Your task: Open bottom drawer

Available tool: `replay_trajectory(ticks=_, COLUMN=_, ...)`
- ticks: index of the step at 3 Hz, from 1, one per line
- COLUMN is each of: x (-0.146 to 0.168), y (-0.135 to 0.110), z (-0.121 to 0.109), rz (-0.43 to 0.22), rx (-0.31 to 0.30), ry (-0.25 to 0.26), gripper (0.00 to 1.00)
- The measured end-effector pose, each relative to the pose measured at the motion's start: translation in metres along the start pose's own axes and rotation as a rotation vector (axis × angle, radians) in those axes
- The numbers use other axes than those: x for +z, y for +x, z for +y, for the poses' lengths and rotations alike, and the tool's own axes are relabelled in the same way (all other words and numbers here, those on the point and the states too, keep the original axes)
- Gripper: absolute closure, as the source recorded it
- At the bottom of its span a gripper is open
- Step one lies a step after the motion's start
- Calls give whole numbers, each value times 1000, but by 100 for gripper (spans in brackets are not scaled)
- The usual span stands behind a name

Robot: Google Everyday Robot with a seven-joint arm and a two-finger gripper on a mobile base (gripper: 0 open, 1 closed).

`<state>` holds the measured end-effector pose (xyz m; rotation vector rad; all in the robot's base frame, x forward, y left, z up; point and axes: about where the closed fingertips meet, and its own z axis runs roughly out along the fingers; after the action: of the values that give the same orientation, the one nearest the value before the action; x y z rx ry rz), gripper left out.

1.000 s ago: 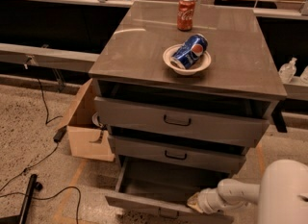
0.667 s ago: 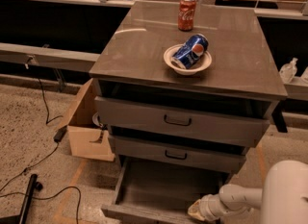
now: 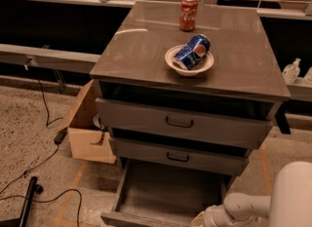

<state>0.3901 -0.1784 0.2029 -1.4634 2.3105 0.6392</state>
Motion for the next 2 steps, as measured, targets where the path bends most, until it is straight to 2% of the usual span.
replay_trajectory(ticks=1, x=-7, y=0, z=10, rz=-5, rx=5, ry=-4, gripper=100)
replay_trajectory(ticks=2, x=-9, y=5, z=22, rz=4, rx=19, ry=-34, gripper=100)
